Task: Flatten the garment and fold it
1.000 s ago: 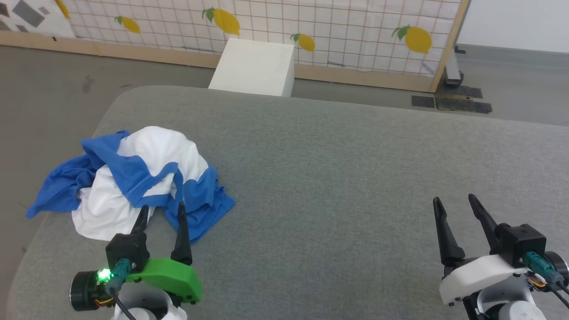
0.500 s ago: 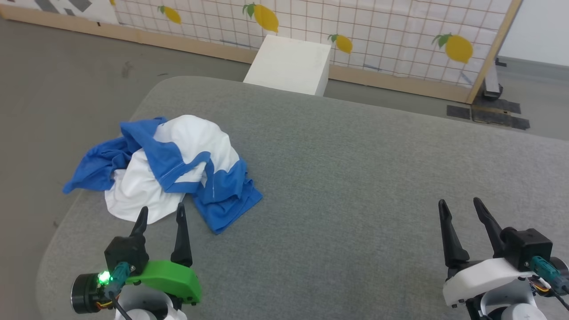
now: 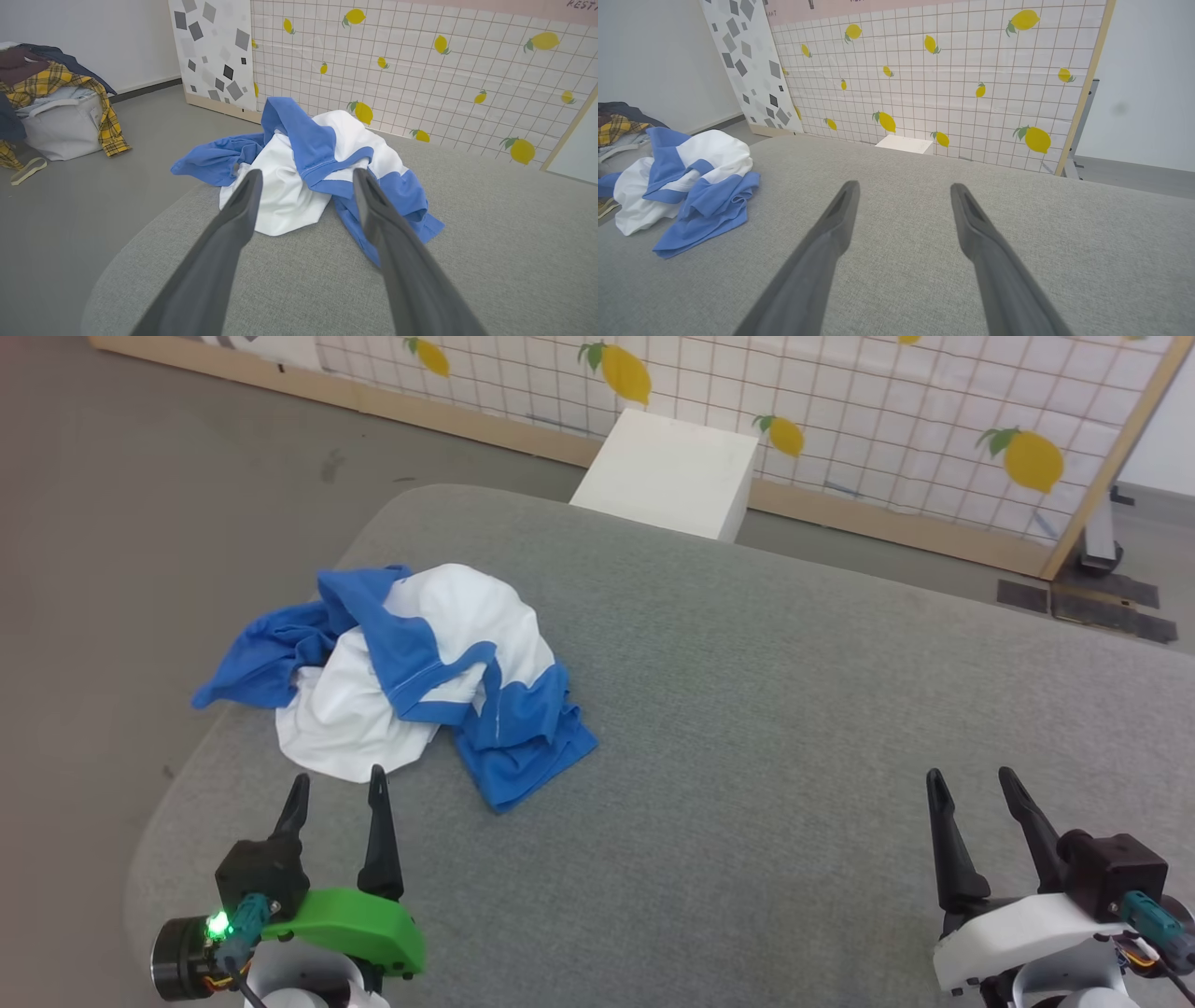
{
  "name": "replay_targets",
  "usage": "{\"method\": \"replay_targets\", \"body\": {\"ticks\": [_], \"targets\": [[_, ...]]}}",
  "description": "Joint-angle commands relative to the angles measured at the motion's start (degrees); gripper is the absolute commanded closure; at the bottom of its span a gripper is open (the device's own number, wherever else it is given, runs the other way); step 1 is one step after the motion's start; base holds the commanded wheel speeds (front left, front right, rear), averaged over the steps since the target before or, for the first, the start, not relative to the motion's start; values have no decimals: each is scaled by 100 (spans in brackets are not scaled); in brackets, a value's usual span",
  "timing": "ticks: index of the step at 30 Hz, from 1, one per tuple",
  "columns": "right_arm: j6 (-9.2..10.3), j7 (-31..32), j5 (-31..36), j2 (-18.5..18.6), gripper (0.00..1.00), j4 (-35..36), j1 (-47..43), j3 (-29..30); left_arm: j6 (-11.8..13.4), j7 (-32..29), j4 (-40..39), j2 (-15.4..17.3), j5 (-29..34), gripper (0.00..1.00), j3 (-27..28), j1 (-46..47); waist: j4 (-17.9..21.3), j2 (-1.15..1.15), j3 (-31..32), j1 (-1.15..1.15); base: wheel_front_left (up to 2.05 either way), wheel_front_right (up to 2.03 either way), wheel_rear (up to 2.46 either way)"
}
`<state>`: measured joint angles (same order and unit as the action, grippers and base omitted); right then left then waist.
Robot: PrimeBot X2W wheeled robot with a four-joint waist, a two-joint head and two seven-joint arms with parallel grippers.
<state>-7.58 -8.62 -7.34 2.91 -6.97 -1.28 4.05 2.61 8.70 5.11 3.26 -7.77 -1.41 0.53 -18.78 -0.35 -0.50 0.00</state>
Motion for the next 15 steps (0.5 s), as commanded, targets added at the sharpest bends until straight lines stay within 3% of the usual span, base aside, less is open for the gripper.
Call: {"method": "replay_targets", "body": {"ticks": [1,15], "targets": [[5,-62,-59,-1,0,-38,-60,24,36,58,31,19,-56,0,-16,-107,-69,21,-13,0,0,0,0],[6,-228,-168,-2,0,-211,-87,90,81,222,133,19,-165,0,-35,-106,-422,25,-37,0,0,0,0]]}}
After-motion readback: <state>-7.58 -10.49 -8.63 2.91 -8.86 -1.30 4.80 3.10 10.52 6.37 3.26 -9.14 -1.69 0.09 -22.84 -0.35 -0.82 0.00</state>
